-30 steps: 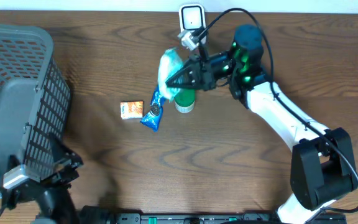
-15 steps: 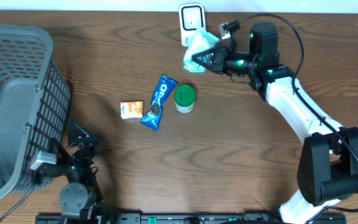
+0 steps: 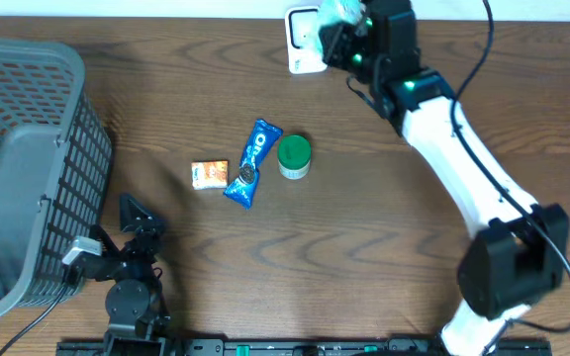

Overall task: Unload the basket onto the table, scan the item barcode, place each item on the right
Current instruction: 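Hold the wipes pack in front of the scanner window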

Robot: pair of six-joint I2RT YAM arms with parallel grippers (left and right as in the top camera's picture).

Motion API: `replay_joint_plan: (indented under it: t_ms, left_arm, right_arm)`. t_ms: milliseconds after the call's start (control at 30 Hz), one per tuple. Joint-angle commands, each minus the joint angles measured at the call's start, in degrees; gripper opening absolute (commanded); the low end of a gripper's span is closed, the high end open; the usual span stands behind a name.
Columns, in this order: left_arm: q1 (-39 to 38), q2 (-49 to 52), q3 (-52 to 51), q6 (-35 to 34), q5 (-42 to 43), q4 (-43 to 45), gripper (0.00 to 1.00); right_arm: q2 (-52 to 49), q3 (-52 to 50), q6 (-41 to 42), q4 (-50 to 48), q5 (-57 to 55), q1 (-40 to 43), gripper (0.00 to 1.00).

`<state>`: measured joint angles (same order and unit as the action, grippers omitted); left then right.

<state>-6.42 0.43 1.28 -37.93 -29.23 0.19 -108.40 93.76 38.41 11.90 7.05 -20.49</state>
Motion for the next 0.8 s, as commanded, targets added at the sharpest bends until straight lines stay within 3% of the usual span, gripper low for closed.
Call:
replay_joint_plan:
  t_ms: [0,100,300,533,767]
  left_arm:
    - [0.28,-0.11,-0.22,-0.52,-0.13,-2.14,0.98]
    - [0.28,-0.09,-0.22,-0.50,-0.11,-4.24,0.98]
    - [0.28,-0.02,-0.22,-0.50,-0.13,-4.22,0.98]
    - [0.28,-0.02,-0.22,-0.50,-0.13,-4.24,0.98]
    - [0.28,-0.02,-0.22,-0.52,-0.13,-4.22,0.98]
  right_arm:
    - [-9.53,6.23,7.85,-1.40,-4.87,-0.07,0.09]
    - [-16.72,12.52,12.70,-2.84,-0.74,-0.09,0.02]
    - [-25.03,20.74,23.91,-3.72,-0.28,-1.38,0.01]
    - [-31.89,21.55,42.23,-13.09,2.80,-1.92,0.01]
    - [-32.54,21.55,51.91,-7.04,-0.79,-2.10,0.01]
